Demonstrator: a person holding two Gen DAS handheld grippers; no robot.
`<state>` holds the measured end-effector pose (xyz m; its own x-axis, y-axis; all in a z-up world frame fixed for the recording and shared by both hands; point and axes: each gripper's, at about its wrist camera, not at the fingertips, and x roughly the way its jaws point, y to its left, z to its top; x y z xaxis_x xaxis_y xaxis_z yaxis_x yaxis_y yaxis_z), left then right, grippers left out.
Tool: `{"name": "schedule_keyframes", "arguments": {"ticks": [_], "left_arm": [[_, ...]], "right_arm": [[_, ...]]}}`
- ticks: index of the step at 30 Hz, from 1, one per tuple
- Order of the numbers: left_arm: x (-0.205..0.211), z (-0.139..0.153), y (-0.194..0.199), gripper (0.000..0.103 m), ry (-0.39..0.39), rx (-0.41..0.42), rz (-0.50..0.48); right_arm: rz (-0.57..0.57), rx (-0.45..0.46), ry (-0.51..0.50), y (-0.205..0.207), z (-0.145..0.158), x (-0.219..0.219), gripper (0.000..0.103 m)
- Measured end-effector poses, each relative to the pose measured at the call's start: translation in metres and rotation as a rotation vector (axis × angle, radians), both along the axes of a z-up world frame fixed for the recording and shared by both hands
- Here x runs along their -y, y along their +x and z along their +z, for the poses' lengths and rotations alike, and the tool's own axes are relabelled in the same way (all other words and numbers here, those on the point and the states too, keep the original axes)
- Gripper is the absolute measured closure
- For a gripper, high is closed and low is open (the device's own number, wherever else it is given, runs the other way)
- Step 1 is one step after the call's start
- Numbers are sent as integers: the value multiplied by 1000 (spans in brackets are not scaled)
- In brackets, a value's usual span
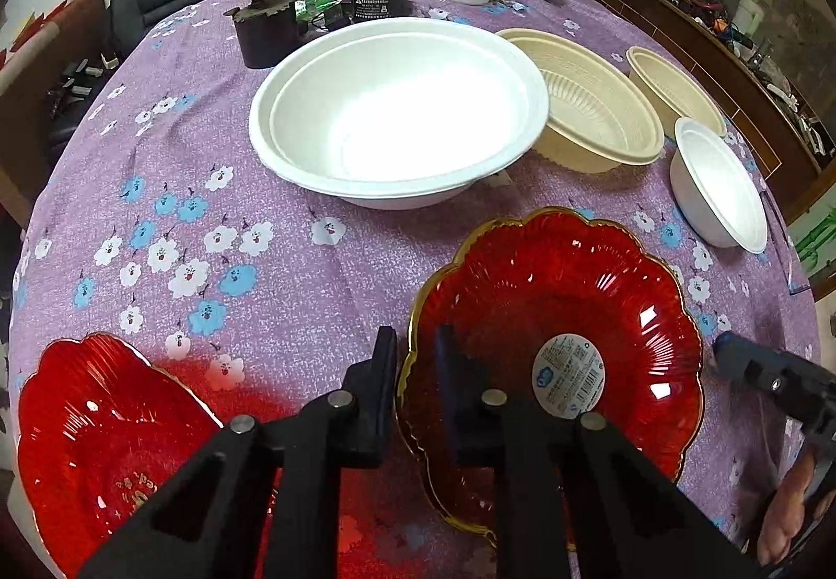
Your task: Organize plates and bowls
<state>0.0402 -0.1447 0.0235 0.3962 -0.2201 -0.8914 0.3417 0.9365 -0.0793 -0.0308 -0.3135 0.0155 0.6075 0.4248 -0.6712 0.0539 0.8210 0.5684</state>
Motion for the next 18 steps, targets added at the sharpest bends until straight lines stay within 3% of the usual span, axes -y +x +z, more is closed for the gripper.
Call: {"name": "schedule_keyframes", "arguments": {"ticks": [10,14,18], "left_arm": [[3,-1,-5,88,19,24,-2],[7,2,-12,88,44,50,-21],[10,3,-18,88,20,52,-33]], "right_arm": [[8,-62,-39,0,-10,-6,90],[6,-64,-54,1,-16,-10,90],[-13,-48,-88,-2,-12,-9,90]]}}
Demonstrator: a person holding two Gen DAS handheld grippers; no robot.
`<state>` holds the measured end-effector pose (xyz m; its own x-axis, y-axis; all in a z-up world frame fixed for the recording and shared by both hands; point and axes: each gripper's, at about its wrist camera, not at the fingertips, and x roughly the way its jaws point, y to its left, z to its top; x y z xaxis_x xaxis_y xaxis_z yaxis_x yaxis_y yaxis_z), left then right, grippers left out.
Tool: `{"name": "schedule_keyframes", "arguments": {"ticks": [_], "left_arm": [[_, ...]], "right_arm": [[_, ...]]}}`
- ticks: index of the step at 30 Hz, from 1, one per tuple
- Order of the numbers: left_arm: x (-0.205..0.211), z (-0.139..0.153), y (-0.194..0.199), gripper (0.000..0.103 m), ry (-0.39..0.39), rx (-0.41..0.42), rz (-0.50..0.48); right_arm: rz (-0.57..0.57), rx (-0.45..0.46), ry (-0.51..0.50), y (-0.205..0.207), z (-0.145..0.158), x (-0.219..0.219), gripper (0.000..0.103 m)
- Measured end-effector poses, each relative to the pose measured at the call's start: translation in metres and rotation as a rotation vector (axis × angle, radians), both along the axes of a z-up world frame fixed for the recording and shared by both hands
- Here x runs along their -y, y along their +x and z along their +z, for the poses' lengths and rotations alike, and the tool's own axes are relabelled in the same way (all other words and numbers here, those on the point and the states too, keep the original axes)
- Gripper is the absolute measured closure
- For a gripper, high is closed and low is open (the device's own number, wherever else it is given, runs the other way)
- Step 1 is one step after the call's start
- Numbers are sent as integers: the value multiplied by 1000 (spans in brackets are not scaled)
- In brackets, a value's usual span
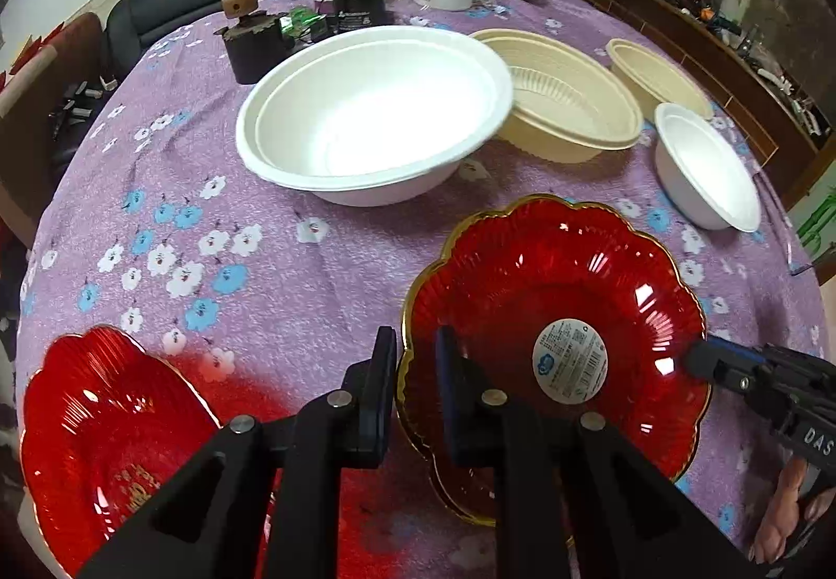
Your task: Organize plates and bowls
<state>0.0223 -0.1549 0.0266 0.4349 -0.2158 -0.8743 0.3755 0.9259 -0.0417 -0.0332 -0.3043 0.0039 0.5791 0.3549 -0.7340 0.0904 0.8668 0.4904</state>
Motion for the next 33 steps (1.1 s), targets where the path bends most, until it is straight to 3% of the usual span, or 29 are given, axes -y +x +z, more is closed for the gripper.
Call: {"name": "schedule_keyframes", "arguments": {"ticks": [16,33], "left_arm": [[2,17,-22,88,-32,48,-14],[-49,52,-41,88,-97,119,63]], "right_arm": [[-23,68,-57,-15,24,6,90],[51,119,-88,-17,50,-30,90]]}}
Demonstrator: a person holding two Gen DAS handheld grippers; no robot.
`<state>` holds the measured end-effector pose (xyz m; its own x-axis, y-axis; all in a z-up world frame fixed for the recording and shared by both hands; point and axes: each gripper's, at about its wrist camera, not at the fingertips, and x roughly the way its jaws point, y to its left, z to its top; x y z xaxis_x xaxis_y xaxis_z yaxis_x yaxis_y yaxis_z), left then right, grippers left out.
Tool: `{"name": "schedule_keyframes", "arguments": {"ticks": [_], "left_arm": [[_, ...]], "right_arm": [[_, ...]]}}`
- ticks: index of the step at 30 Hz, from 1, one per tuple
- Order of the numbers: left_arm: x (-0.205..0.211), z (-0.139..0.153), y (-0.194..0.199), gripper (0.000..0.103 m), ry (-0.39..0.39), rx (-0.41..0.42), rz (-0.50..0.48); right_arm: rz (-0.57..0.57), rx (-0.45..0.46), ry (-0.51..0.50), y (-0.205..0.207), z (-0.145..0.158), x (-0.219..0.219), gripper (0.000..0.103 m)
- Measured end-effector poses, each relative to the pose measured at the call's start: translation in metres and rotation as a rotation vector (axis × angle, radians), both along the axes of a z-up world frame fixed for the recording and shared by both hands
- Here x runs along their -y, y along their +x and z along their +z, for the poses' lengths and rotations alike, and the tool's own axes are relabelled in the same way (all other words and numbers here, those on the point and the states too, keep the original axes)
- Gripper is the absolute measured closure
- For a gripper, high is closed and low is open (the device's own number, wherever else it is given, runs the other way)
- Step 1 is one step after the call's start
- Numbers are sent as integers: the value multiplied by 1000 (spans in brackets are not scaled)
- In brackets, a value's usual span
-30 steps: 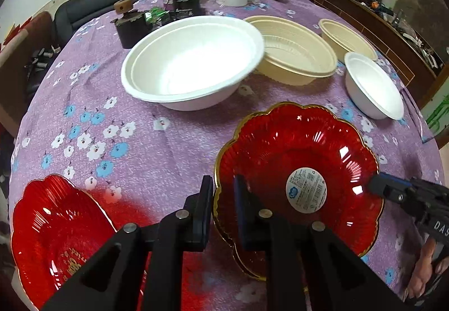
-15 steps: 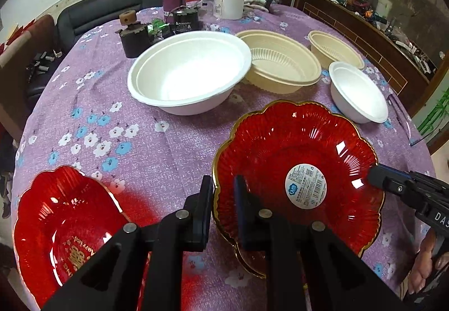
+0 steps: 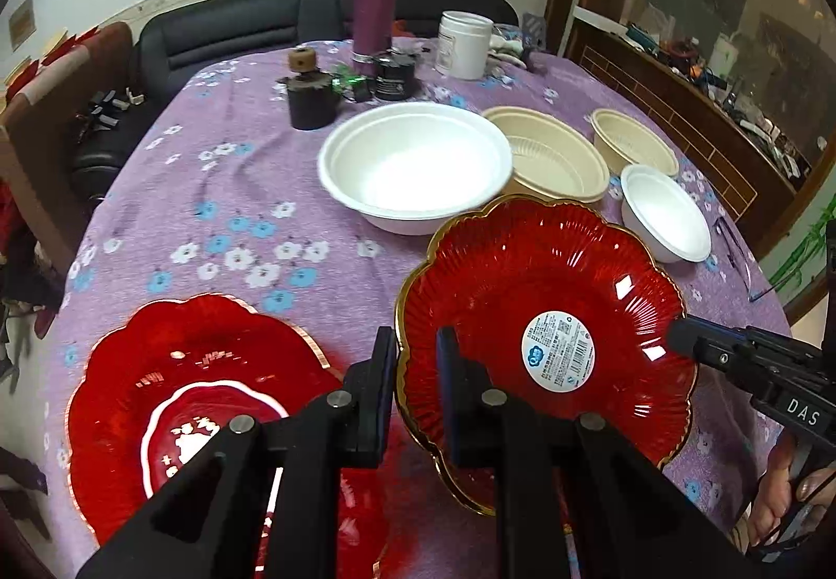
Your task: Organize plates and bowls
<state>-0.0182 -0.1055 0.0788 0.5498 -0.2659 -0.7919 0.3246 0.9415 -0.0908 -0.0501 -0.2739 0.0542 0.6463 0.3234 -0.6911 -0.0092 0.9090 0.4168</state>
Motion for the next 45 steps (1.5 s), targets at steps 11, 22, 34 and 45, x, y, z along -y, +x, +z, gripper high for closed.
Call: {"name": "schedule_keyframes", "arguments": {"ticks": [11,22,34,45], "left_arm": [[-54,11,-12,88,-34,26,85],[-113,14,-27,88,-51,38,182],[-173,-10,-33,88,-54,-21,297],[-187,-35,-28,88,-27,-64,314]], "right_arm": [[92,16,-33,17,14,-46,90],[194,6,-46,34,13,-102,90],[308,-32,-83,56,-4,-168,90],[345,-81,-137,70,-27,-192,90]]}}
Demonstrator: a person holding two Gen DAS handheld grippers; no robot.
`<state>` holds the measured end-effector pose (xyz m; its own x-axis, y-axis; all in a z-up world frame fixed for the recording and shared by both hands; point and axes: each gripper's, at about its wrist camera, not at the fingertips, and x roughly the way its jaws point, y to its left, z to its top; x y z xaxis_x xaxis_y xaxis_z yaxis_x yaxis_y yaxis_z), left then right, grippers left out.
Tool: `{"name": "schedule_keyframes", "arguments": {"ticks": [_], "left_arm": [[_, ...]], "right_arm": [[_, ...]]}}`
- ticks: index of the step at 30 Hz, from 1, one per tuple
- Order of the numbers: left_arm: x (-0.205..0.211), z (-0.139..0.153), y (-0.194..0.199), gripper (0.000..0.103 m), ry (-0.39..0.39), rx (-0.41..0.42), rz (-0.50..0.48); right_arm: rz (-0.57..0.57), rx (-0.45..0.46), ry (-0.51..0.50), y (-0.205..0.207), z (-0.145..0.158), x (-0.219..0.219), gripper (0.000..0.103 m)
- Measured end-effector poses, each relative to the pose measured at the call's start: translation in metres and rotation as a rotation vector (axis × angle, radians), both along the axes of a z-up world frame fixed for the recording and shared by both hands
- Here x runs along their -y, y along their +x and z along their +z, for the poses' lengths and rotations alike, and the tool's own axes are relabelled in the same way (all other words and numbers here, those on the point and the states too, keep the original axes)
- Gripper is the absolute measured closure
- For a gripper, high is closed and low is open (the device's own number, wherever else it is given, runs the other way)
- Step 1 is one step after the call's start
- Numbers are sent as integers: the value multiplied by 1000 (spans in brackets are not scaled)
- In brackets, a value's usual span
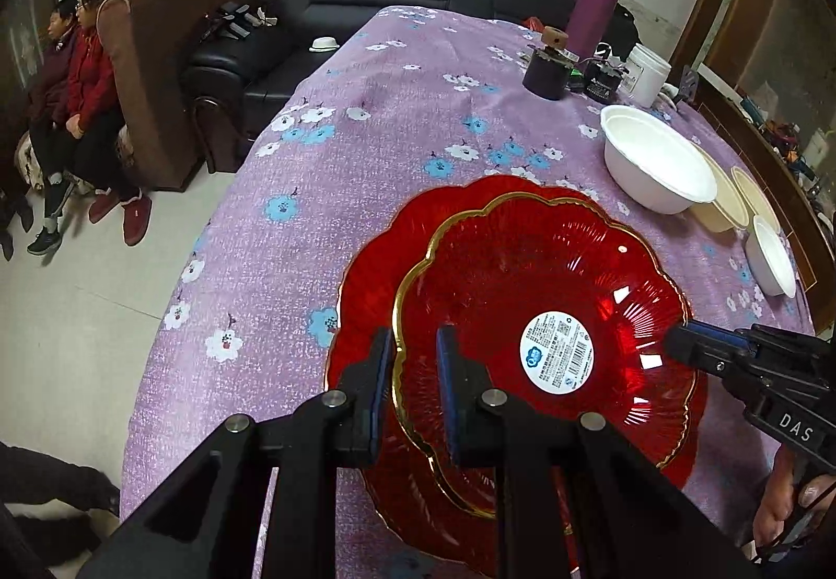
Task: Organize plates and bowls
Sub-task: 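Lower the small red plate into the large red plate with the right tool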
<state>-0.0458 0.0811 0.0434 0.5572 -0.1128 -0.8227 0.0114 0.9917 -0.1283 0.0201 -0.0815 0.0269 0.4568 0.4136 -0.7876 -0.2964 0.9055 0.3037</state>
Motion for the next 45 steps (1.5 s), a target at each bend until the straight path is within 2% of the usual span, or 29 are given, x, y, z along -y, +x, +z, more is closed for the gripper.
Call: {"name": "schedule_keyframes", "arguments": {"ticks": [6,15,23,28,32,45], "left_arm": [[2,-4,2,87,37,-8,-4],[9,-4,3,83,95,-13,-20],[18,-5,3,64,121,-24,-59],[24,-5,3,58,136,-27,-76],[23,-5,3,54,119,-31,-81],[28,-6,1,47,128,-34,-93]], "right_arm": [[17,13,-49,2,-4,-7,90],[66,94,-245,-4,-4,-29,89],[113,121,-368,-5,-5,-42,84],[121,121,-387,-4,-5,-44,83],[120,120,-388,-6,-5,-46,83],[113,120,-358,-9,-2,-42,83]]}}
